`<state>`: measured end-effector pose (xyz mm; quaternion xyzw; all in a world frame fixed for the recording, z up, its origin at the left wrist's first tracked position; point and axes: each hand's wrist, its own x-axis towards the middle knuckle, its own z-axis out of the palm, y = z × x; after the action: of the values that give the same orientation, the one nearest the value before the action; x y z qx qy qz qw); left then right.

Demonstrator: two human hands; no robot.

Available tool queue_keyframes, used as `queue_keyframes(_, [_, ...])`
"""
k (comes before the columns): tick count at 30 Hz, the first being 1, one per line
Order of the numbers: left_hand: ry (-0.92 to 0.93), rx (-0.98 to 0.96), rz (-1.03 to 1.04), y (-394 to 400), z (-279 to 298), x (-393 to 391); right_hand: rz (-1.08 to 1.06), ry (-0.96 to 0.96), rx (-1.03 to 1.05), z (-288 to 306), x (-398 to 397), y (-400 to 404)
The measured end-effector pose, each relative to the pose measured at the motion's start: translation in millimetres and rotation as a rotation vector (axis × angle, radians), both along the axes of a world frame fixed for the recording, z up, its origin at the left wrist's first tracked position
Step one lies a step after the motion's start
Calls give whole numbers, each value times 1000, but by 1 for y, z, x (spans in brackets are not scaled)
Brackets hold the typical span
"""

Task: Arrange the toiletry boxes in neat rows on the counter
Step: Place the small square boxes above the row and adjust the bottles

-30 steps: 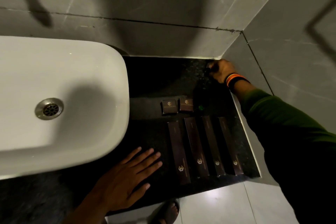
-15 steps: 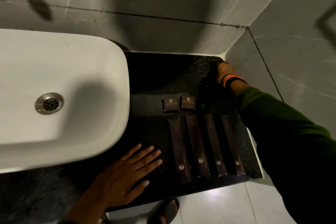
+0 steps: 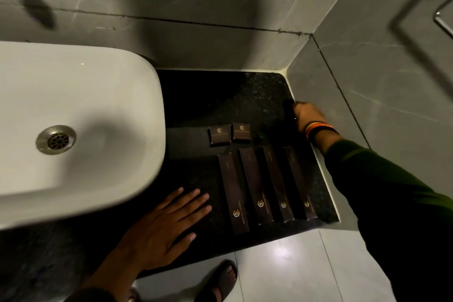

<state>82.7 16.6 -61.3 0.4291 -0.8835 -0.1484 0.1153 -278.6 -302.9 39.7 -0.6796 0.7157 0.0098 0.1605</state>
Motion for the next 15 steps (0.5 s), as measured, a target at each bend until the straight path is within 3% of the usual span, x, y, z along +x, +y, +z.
queue_keyframes(6, [-4,-11,-11,-1,-5,1,-150,-438,-44,-12,0,26])
queue_keyframes(15, [-6,-46,-36,-2,-9,3,-165,-425,-46,-40,-24,51])
